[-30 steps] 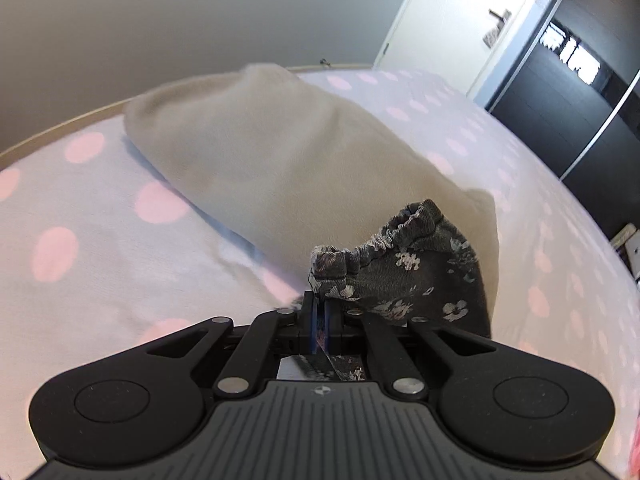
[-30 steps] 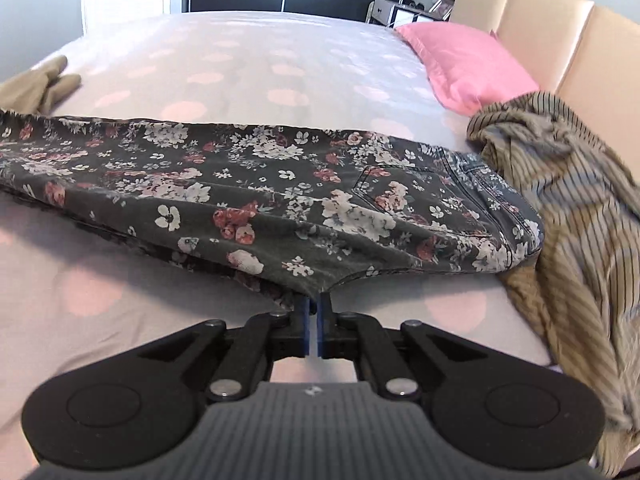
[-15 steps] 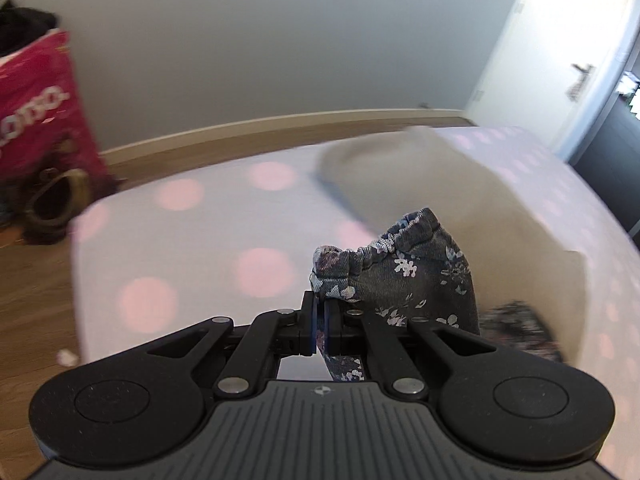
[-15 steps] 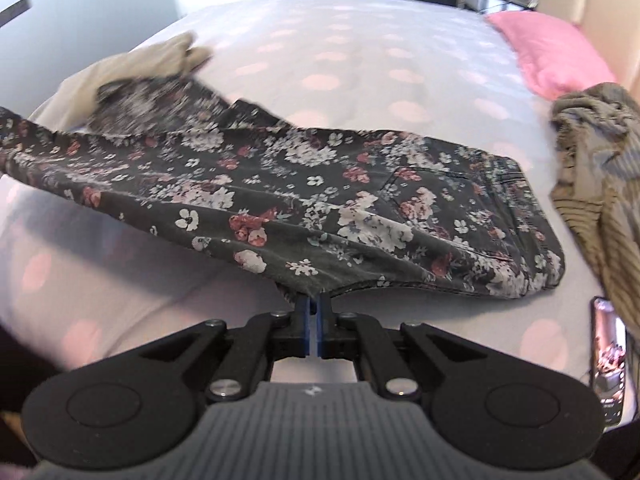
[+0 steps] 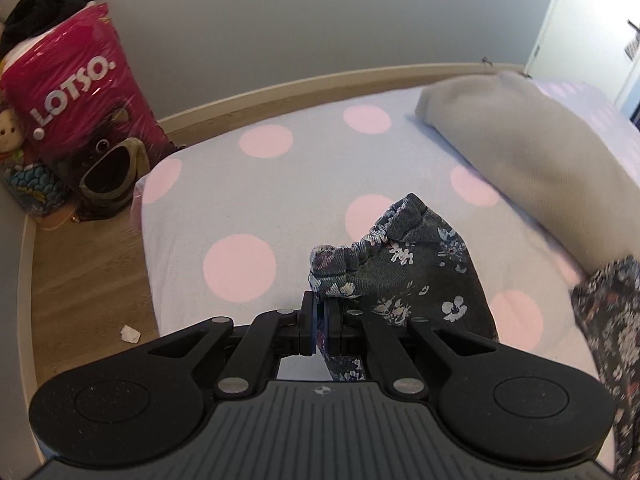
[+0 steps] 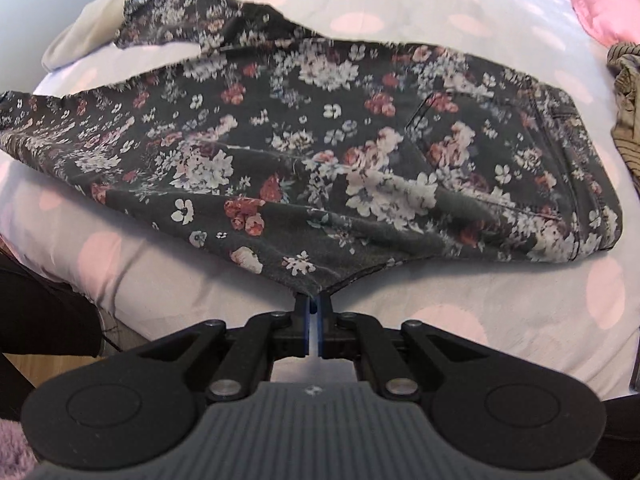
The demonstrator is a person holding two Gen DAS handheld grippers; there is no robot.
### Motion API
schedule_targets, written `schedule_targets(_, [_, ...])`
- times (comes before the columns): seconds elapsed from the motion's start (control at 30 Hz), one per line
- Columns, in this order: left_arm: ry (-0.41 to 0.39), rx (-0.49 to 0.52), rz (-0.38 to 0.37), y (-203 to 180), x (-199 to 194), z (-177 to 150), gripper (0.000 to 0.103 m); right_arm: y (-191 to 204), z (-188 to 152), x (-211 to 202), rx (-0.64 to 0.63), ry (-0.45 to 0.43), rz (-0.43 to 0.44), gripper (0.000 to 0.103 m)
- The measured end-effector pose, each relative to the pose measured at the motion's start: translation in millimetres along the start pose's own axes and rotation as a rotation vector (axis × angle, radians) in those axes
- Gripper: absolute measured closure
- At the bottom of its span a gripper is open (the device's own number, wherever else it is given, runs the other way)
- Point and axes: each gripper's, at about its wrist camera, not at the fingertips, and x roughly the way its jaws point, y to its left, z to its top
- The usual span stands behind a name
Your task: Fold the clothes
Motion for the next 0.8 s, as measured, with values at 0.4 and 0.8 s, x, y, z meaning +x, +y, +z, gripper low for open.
schedule_targets(0.4, [0.014,0.103,0.08,-1,13,-4,0.099,-9,5,-3,0.008,0.054,-0.029,0.092])
schedule_targets(0.8, [-0.034,0.229,-0.05,-56,-5,-12,0.088,-66,46,-31,-0.004,-0.004,-0.157,0.081])
